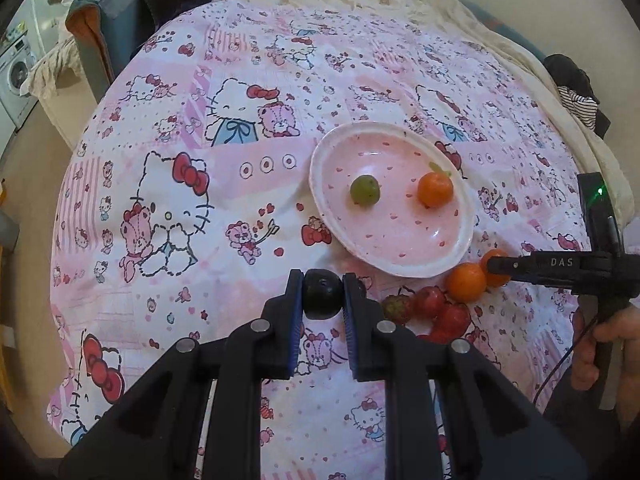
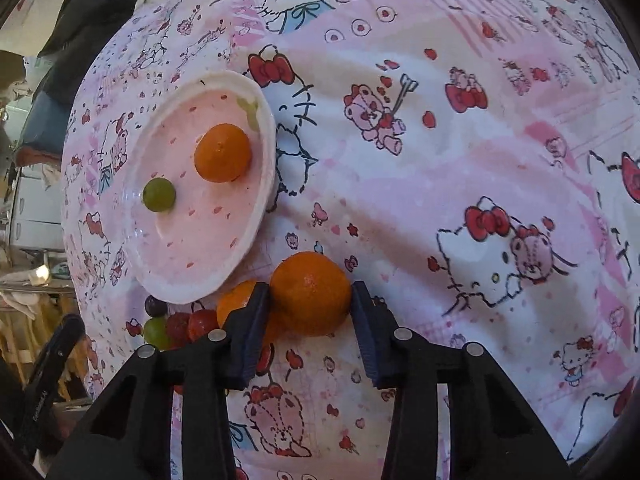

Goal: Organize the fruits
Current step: 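Lift and carry the dark grape and mandarin over the plate with both tools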

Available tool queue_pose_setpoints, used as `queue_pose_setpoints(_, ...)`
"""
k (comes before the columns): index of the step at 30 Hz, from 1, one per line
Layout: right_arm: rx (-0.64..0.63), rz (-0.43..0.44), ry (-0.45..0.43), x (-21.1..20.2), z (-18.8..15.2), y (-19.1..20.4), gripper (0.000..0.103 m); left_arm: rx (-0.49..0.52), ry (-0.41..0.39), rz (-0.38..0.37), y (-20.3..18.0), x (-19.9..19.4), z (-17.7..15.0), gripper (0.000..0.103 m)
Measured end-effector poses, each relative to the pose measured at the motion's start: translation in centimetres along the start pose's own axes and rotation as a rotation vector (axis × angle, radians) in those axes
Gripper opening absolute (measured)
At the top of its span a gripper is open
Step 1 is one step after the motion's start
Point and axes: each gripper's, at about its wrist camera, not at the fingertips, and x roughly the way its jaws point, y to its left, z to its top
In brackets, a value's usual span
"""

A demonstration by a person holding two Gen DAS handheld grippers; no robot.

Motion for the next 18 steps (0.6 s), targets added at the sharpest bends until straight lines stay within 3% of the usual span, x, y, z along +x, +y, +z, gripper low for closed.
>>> queue_pose_setpoints(12, 0.04, 0.058, -0.105, -4.2, -0.5, -2.0, 0.042, 0.001, -0.046, 0.01, -0.5, -1.2, 0.4, 0.015)
queue_pose_setpoints(18, 0.048, 0.121, -0.178, -6.9, -1.1, -2.1, 0.042, 0.037, -0.117, 0.045, -1.3, -2.4, 1.0, 0.015)
